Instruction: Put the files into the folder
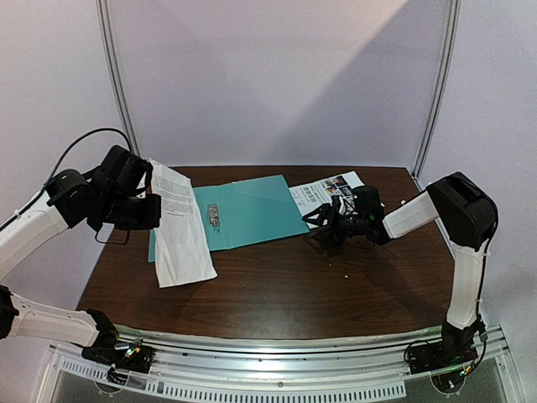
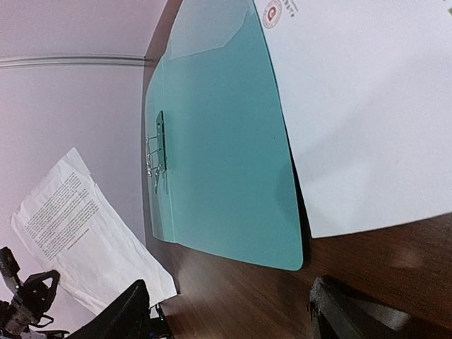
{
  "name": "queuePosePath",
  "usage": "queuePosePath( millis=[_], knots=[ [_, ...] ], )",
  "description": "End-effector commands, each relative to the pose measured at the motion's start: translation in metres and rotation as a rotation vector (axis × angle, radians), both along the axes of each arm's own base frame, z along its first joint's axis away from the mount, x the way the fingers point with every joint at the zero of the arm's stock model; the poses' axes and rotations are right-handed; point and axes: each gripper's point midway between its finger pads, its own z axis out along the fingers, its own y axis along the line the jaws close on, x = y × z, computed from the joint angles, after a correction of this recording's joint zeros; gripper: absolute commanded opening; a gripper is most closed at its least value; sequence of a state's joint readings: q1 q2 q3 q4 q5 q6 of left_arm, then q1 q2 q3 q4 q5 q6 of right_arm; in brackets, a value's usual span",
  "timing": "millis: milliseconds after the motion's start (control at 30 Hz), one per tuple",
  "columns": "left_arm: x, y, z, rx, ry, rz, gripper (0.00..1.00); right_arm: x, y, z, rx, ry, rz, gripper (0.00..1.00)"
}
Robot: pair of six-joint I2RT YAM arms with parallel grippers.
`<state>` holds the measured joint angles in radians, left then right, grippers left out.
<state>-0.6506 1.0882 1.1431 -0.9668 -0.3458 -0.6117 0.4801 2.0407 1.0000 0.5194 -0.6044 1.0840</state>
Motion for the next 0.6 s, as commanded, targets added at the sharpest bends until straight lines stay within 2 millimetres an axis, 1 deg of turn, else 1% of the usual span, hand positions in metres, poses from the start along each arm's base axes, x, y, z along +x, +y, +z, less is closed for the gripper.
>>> queuePosePath(
  millis=[0, 167, 300, 567],
  knots=[
    [-0.006, 0.011, -0.007, 0.022, 0.020, 0.004, 0.00, 0.001, 0.004, -0.029, -0.020, 0.080, -0.023, 0.77],
    [-0.008, 0.014, -0.008, 0.026, 0.019, 0.010, 0.00, 0.006, 0.012, -0.034, -0.013, 0.095, -0.018, 0.75],
    [-0.009, 0.015, -0.009, 0.028, 0.021, 0.010, 0.00, 0.005, 0.020, -0.039, -0.002, 0.106, -0.005, 0.74],
    [-0.010, 0.017, -0.011, 0.036, 0.023, 0.010, 0.00, 0.007, 0.027, -0.038, 0.034, 0.091, 0.004, 0.65]
  ],
)
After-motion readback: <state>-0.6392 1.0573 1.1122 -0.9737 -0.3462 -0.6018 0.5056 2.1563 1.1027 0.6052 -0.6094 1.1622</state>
